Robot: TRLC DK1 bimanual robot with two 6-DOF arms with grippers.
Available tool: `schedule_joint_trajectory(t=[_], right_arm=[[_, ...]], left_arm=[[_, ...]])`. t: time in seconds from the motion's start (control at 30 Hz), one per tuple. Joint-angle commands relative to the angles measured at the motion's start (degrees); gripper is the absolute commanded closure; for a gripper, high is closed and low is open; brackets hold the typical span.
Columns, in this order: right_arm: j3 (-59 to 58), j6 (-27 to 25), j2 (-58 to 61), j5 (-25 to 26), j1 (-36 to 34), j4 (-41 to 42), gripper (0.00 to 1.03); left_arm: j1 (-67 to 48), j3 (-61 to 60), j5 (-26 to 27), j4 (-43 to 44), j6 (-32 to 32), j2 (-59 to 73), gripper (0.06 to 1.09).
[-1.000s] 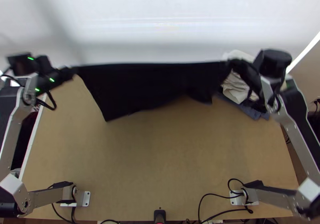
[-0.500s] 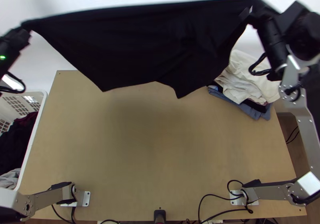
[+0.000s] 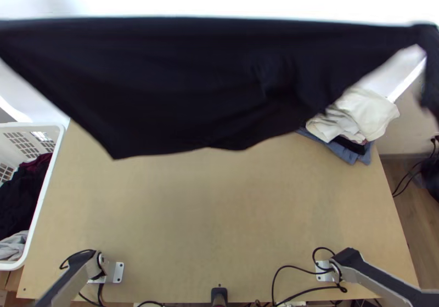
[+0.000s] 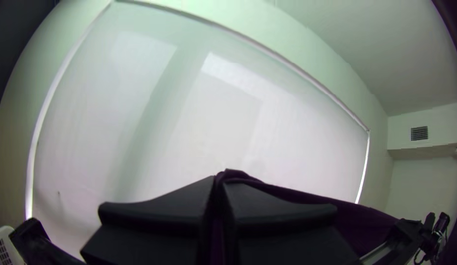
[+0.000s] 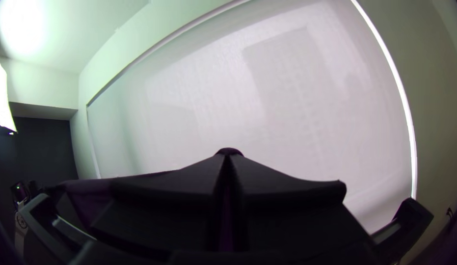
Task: Fold the t-shirt
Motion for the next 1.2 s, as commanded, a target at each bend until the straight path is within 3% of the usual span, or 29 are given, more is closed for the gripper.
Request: schedule_joint_trajectory(t=[0.0,0.4,0.57,0.83,1.17], right_arm=[[-1.26,0.25,-6.9,3.22,-1.01,-2.75,1.0],[-3.2,4.91,-11.21,2.52,-0.66,-12.86,1.0],[-16.38,8.42,-14.81,2.43,1.1,-12.07,1.0],[-39.76,21.78,-20.52,-3.9,1.71,-12.42,1.0],[-54.88,22.92,-13.67,-11.63,-0.4,1.03,1.0]], left_arm=[[3.53,-3.35,-3.17,1.62,-1.28,-6.09,1.05],[3.71,-22.34,-0.62,1.18,0.04,-16.63,1.05],[3.0,-34.47,1.4,-1.54,0.92,-20.15,1.05],[0.02,-54.33,4.12,-7.61,2.41,-28.06,1.05],[-2.0,-63.73,4.3,-2.77,5.75,-20.41,1.05]])
